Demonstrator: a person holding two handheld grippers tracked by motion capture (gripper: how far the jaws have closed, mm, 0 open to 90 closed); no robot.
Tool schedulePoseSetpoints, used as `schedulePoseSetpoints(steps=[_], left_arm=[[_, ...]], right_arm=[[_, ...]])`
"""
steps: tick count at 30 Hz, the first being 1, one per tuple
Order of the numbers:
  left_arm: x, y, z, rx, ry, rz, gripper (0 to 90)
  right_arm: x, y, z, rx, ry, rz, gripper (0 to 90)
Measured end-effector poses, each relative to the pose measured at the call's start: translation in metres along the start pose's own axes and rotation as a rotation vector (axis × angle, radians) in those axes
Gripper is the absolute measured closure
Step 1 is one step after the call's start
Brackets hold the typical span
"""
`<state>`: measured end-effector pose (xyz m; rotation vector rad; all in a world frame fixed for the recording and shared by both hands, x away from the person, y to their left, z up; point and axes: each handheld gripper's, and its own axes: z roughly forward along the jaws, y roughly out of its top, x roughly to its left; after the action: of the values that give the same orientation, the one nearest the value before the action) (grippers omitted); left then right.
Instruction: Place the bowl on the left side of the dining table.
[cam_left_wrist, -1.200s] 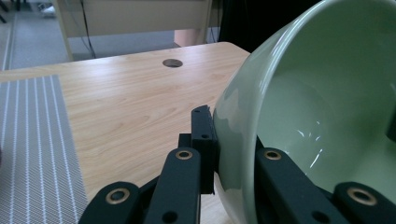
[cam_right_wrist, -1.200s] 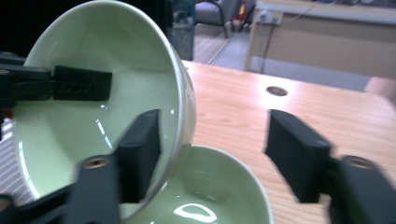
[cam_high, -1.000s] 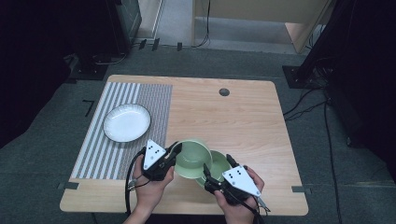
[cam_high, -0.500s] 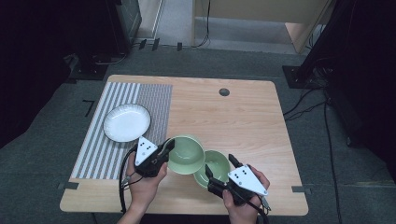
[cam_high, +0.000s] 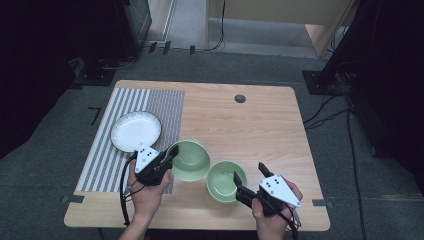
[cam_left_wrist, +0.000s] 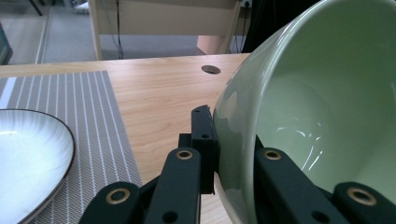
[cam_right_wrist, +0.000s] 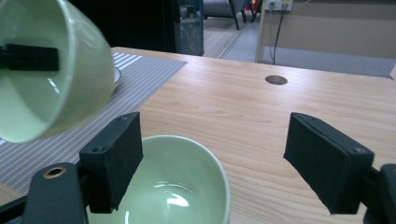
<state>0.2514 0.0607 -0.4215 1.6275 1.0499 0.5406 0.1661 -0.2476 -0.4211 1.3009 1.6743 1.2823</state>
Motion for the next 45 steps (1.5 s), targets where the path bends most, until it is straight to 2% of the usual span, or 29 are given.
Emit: schedulePoseSetpoints(steps=[14,25,35,45], left_arm=[[0.022,0.004,-0.004,-0.009,0.042,-0.028,84.0],[0.039,0.006,-0.009,-0.014,0.072,-0.053,84.0],[0.055,0.006,-0.013,-0.025,0.101,-0.086,84.0],[0.072,0.007,-0.017,-0.04,0.139,-0.112,84.0]], right_arm=[[-0.029,-0.011,-0.001,0.022,-0.069,0.029,19.7],[-0.05,-0.017,-0.002,0.028,-0.117,0.034,19.8],[-0.073,-0.031,0.002,0.064,-0.168,0.034,19.7],[-0.096,-0.047,0.007,0.122,-0.207,0.038,19.6]])
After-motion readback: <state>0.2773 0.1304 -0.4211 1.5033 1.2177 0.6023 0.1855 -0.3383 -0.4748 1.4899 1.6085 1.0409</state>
